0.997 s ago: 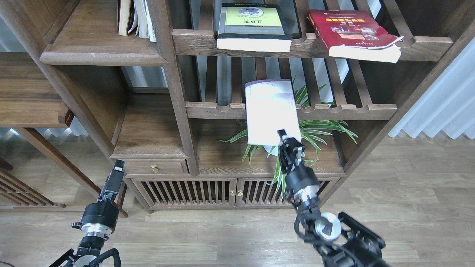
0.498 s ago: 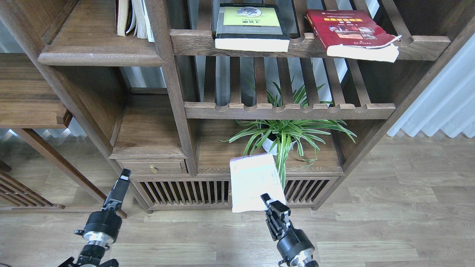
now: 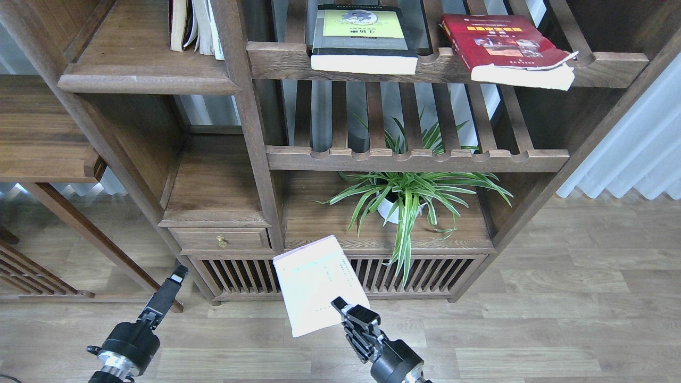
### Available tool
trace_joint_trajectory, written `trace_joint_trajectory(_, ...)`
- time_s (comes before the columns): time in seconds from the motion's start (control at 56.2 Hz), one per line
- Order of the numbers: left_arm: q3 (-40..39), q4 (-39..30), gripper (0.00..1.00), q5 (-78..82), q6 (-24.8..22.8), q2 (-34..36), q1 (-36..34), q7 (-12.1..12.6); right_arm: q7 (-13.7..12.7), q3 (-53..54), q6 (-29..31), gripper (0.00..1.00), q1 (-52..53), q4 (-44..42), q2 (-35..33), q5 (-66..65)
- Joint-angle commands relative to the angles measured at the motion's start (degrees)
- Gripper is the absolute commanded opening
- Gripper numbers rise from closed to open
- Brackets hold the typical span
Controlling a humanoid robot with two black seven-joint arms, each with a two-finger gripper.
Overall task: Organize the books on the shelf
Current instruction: 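Lower the white book and pass it to the left gripper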
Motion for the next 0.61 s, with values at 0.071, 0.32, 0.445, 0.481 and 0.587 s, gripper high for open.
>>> trace_joint_trajectory(0.071,2.9,-4.0,0.99,-0.3,0.0,1.5,0.3,0.5,0.0,-1.0,0.0,0.05,2.1,0.0,0.0,0.0)
trace_joint_trajectory(0.32,4.4,-4.7,0.99,-0.7,0.0,0.2,-0.2,0.1,-0.1,-6.1,0.0,0.04,1.6,0.2,0.0,0.0)
trace_joint_trajectory(0.445,4.8,-4.7,0.99,-0.8,0.0,-0.6,0.0,0.1,0.1,-6.3,0.0,0.04,1.5,0.5,0.0,0.1)
trace_joint_trajectory(0.481,5.1,-4.7,0.99,-0.8,0.0,-0.9,0.0,0.1,0.3,-6.2,0.0,0.04,1.5,0.7,0.0,0.3)
trace_joint_trajectory(0.587,6.5,-5.0,0.99,-0.8,0.0,-0.8,0.0,0.1,0.7,-5.9,0.0,0.04,1.5,1.3,0.0,0.6)
